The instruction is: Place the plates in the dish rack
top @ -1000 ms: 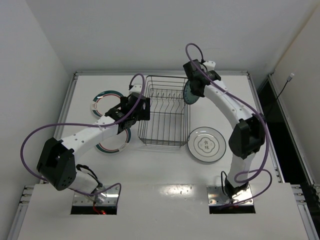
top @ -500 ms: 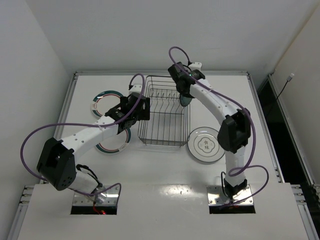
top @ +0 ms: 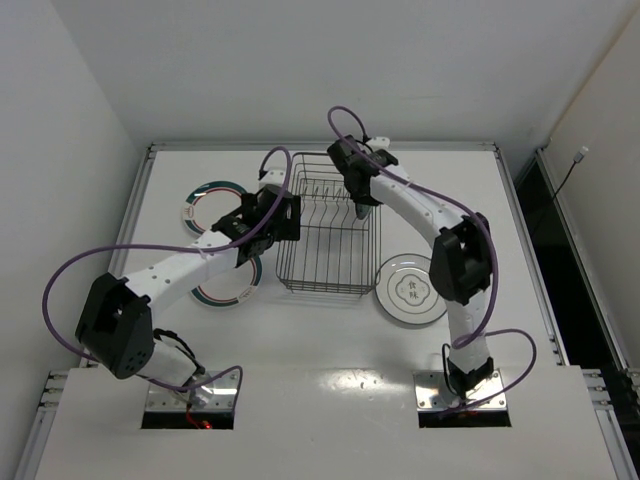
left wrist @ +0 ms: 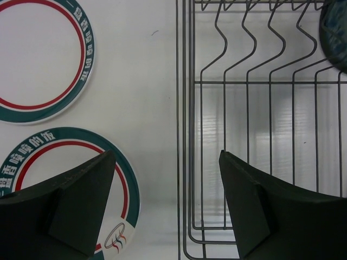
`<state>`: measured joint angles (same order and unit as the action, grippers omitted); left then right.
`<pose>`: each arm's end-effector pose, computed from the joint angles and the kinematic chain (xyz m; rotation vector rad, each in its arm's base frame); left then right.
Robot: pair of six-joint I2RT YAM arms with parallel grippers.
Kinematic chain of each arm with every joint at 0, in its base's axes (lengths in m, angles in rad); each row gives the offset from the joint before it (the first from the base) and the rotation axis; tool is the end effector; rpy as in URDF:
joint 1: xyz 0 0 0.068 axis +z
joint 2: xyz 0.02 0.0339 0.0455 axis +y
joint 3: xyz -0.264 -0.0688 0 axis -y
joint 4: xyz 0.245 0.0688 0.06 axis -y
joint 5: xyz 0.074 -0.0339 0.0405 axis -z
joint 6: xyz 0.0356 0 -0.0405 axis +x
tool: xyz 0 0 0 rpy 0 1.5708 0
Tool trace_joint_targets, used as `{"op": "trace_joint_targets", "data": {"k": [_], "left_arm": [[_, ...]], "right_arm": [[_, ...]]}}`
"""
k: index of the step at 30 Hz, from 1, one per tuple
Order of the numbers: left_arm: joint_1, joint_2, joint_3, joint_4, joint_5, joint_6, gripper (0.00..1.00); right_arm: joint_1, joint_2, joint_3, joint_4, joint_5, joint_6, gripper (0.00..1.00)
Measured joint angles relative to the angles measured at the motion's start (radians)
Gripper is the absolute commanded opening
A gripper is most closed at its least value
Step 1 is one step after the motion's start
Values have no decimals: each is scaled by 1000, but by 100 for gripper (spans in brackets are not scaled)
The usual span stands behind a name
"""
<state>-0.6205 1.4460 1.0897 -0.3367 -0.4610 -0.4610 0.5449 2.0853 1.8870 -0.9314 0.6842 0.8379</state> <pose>0.2689 -0.1727 0.2786 -0.0654 2.1803 -0.0877 0.3925 0.2116 0.2620 0.5312 2.3085 -0.3102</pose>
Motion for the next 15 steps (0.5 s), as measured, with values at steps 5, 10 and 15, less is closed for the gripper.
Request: {"op": "trace_joint_targets", "data": {"k": [5, 10, 15], "left_arm": [[0, 16, 1, -3, 0, 0, 75], [0, 23, 2, -6, -11, 0, 75], [0, 27, 2, -7, -19, 0, 75]], "right_arm": [[-4, -105, -131, 53, -149, -50, 31], [-15, -235, -142, 65, -191, -82, 41], [-112, -430, -184, 75, -224, -130, 65]]}}
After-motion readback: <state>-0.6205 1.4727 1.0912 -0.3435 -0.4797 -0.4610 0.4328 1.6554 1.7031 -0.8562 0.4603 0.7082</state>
